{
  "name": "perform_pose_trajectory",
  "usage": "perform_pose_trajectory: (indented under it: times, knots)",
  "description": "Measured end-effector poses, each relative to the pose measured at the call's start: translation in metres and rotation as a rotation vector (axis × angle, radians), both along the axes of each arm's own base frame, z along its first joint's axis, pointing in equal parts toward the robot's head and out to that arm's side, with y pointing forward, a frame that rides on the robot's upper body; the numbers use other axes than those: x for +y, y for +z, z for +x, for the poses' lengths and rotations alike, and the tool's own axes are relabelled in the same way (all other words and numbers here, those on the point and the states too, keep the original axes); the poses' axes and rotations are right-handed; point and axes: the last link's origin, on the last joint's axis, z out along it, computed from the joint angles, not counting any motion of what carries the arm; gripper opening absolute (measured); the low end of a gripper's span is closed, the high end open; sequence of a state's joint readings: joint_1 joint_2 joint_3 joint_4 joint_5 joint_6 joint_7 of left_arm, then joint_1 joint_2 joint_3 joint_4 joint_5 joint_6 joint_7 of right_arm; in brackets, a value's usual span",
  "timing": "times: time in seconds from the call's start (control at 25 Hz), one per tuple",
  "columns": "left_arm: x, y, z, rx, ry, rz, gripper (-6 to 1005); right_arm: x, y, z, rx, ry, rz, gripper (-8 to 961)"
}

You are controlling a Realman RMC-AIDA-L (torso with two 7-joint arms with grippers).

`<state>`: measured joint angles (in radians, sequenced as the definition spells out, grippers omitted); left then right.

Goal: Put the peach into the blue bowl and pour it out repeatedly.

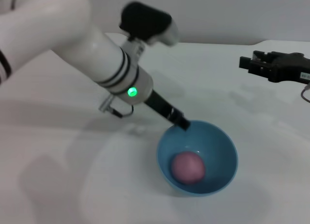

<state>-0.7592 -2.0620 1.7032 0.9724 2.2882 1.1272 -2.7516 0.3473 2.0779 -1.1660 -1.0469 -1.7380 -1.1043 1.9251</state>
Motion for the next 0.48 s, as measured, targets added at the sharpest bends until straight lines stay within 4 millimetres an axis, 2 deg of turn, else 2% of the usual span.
perform_pose_trajectory:
  times: [0.24,0.36,0.48]
  knots:
    - [0.026,0.043,-0.012,-0.197,0.052,0.195,569,-0.003,0.003,0.021,0.052,-0.089,0.017,517]
    - [0.033,0.070,-0.024,-0.366,0.093,0.314,592,-0.006,0.006,0.031,0.125,-0.145,0.043,517]
    - [0.035,0.105,-0.049,-0.586,0.142,0.478,592,-0.011,0.012,0.043,0.220,-0.176,0.100,517]
